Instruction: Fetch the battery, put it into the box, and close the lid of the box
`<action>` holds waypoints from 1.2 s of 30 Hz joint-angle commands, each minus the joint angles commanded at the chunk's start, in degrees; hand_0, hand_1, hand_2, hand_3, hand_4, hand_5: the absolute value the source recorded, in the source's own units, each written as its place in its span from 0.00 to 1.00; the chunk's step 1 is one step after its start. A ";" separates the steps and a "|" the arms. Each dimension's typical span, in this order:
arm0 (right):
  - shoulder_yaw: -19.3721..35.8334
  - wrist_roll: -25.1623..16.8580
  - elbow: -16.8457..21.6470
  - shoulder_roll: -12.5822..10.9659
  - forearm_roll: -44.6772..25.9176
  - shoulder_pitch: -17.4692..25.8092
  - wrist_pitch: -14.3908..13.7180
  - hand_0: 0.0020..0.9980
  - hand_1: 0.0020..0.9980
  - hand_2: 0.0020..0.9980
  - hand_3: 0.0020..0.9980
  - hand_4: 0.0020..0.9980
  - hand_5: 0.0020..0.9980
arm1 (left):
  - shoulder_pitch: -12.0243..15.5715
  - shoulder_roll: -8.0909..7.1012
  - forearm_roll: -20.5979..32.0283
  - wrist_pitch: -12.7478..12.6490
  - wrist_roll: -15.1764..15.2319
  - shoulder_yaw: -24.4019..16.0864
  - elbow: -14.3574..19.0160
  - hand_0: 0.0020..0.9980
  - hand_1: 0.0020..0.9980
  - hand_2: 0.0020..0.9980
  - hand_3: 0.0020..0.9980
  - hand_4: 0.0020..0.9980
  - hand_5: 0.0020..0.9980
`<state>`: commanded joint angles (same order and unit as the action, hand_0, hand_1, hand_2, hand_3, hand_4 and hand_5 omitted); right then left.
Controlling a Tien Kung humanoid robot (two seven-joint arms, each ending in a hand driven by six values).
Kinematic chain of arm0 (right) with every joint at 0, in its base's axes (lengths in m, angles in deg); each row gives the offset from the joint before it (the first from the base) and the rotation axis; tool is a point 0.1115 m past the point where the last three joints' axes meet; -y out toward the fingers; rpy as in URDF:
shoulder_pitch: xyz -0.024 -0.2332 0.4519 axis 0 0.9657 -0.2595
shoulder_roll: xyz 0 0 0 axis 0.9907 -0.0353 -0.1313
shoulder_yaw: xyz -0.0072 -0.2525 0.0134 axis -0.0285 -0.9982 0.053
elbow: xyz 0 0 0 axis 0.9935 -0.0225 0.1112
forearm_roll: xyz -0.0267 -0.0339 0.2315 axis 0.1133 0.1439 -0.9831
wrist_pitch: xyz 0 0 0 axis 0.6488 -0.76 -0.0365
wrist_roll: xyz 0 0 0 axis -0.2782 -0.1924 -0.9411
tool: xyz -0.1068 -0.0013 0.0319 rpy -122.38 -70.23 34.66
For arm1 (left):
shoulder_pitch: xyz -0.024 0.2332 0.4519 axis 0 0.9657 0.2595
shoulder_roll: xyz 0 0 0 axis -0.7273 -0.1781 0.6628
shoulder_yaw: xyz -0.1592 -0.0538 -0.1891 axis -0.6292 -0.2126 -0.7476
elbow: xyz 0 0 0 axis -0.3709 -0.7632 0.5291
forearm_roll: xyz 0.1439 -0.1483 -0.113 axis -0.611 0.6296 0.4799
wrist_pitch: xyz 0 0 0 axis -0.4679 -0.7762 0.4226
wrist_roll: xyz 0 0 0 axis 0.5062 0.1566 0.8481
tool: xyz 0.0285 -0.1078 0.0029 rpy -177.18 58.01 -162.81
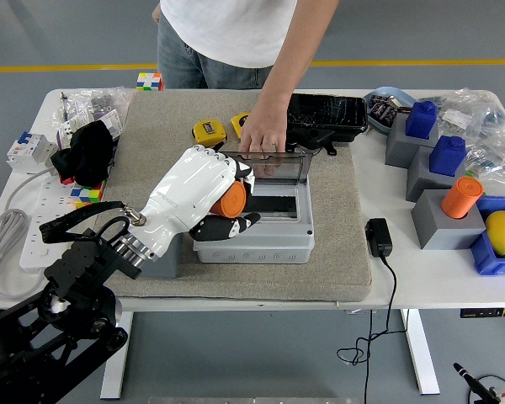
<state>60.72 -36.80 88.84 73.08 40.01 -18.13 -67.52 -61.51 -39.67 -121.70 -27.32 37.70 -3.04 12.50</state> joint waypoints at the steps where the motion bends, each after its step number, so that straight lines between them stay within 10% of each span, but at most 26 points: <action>1: -0.11 0.00 0.00 -0.01 -0.10 -0.05 -0.02 0.85 0.82 0.80 0.85 1.00 1.00 | -0.74 0.24 0.00 -0.01 -0.04 1.34 -0.44 0.09 0.12 0.17 0.20 0.71 0.08; 15: 0.30 0.46 0.00 -0.02 1.12 -0.19 -0.02 0.85 0.82 0.80 0.85 1.00 1.00 | -10.77 6.37 2.85 -1.17 1.41 12.22 -13.81 0.09 0.11 0.17 0.19 0.68 0.11; 28: -0.09 0.59 0.00 0.04 1.38 -0.33 0.02 0.85 0.83 0.79 0.84 1.00 1.00 | -17.23 11.38 9.41 -3.07 4.84 9.79 -29.78 0.09 0.11 0.17 0.19 0.64 0.17; 36: -0.78 0.58 0.00 0.00 1.01 -0.34 0.03 0.85 0.82 0.80 0.85 1.00 1.00 | -17.65 12.67 9.77 -2.63 4.73 8.82 -31.56 0.09 0.12 0.17 0.19 0.64 0.18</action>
<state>59.94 -36.22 88.84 73.08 41.01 -18.47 -67.49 -79.15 -27.00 -111.93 -29.95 42.43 5.79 -19.07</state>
